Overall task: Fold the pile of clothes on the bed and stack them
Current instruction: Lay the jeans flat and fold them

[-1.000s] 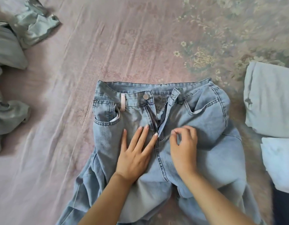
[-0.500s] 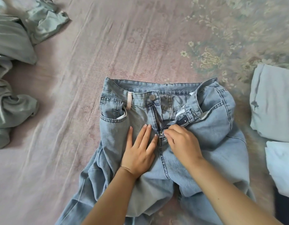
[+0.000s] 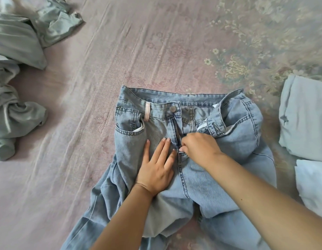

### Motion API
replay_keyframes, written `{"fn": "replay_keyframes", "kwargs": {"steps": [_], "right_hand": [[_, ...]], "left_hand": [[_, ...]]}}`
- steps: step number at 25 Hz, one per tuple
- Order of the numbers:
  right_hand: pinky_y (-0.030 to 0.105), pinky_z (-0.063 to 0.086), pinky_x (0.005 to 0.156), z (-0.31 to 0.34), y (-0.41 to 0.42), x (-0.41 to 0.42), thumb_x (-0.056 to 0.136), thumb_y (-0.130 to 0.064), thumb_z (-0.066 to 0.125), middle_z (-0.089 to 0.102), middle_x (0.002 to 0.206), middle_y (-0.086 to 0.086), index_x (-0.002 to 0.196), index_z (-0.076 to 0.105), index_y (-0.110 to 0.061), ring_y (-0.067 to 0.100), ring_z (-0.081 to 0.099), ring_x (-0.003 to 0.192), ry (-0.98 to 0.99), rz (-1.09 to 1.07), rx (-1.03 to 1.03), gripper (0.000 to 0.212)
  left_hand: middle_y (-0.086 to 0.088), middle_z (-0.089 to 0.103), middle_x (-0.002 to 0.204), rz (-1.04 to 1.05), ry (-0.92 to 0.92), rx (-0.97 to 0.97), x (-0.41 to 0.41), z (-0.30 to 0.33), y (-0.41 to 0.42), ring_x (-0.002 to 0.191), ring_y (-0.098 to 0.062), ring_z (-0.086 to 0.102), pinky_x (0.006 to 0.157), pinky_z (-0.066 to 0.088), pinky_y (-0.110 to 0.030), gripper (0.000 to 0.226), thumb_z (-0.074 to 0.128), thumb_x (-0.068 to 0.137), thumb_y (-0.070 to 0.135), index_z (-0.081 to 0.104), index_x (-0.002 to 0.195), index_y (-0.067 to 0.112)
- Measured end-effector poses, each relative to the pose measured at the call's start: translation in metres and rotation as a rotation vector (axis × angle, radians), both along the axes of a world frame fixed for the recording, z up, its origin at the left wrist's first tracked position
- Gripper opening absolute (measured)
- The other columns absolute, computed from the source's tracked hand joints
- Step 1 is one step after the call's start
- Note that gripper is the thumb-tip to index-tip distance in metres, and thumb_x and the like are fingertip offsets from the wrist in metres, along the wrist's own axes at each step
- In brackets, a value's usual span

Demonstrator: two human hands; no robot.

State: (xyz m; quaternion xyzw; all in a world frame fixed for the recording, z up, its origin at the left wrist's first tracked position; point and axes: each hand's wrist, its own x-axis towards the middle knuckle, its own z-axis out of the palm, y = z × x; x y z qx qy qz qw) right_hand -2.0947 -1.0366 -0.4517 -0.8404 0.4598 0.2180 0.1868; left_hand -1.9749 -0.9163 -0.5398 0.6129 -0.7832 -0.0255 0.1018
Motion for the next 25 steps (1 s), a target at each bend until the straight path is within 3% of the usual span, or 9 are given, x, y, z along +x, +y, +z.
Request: {"fn": "replay_keyframes", "kwargs": {"steps": [4, 11, 16, 20, 21, 23, 25], "right_hand": [[0.033, 0.048, 0.079, -0.005, 0.0, 0.018, 0.091, -0.019, 0.061, 0.067, 0.107, 0.011, 0.106, 0.067, -0.011, 0.031, 0.062, 0.102, 0.039, -0.352, 0.081, 0.018], [0.032, 0.043, 0.085, -0.014, 0.04, 0.016, 0.093, -0.023, 0.058, 0.061, 0.117, 0.012, 0.11, 0.065, -0.009, 0.029, 0.057, 0.109, -0.125, -0.791, -0.052, 0.024], [0.03, 0.043, 0.09, -0.017, 0.045, 0.029, 0.1, -0.016, 0.04, 0.053, 0.127, 0.013, 0.121, 0.052, -0.003, 0.026, 0.055, 0.116, 0.022, -0.616, -0.093, 0.027], [0.031, 0.047, 0.088, -0.014, 0.043, 0.039, 0.099, -0.004, 0.033, 0.055, 0.122, 0.018, 0.118, 0.052, 0.002, 0.028, 0.058, 0.111, 0.095, -0.491, -0.039, 0.027], [0.03, 0.051, 0.08, -0.013, 0.043, 0.041, 0.095, -0.002, 0.044, 0.059, 0.113, 0.021, 0.11, 0.056, 0.005, 0.03, 0.063, 0.101, 0.097, -0.422, -0.09, 0.021], [0.024, 0.049, 0.045, -0.018, 0.042, 0.037, 0.065, 0.007, 0.071, 0.063, 0.07, 0.022, 0.07, 0.064, 0.007, 0.029, 0.066, 0.057, -0.015, -0.283, -0.248, 0.009], [0.02, 0.038, 0.03, -0.023, 0.037, 0.025, 0.055, 0.007, 0.06, 0.054, 0.048, 0.014, 0.049, 0.058, 0.0, 0.024, 0.055, 0.036, -0.022, -0.105, -0.298, 0.01]], "left_hand": [[-0.021, 0.048, 0.14, -0.001, -0.01, 0.01, 0.0, 0.001, 0.0, 0.133, -0.032, 0.044, 0.105, 0.021, -0.066, 0.047, 0.042, 0.084, 0.028, 0.063, 0.121, 0.007], [-0.021, 0.047, 0.141, 0.008, 0.026, -0.036, -0.001, -0.002, 0.0, 0.135, -0.03, 0.038, 0.106, 0.02, -0.065, 0.048, 0.041, 0.082, 0.027, 0.048, 0.126, 0.008], [-0.02, 0.047, 0.142, 0.014, 0.036, -0.055, -0.001, -0.004, 0.0, 0.136, -0.029, 0.039, 0.108, 0.019, -0.064, 0.045, 0.037, 0.089, 0.026, 0.05, 0.127, 0.007], [-0.019, 0.048, 0.14, 0.041, 0.052, -0.045, -0.001, -0.003, -0.001, 0.133, -0.029, 0.044, 0.109, 0.019, -0.062, 0.048, 0.018, 0.099, 0.028, 0.05, 0.126, 0.005], [-0.019, 0.048, 0.141, 0.039, 0.047, -0.052, -0.001, -0.003, -0.001, 0.133, -0.029, 0.044, 0.108, 0.02, -0.062, 0.046, 0.02, 0.099, 0.028, 0.049, 0.127, 0.006], [-0.019, 0.047, 0.142, 0.025, 0.037, -0.069, -0.001, -0.005, -0.001, 0.134, -0.029, 0.042, 0.108, 0.022, -0.063, 0.044, 0.033, 0.093, 0.028, 0.048, 0.129, 0.006], [-0.019, 0.046, 0.143, 0.011, 0.037, -0.077, -0.001, -0.004, 0.0, 0.135, -0.029, 0.041, 0.107, 0.023, -0.064, 0.048, 0.041, 0.087, 0.029, 0.048, 0.129, 0.007]]}}
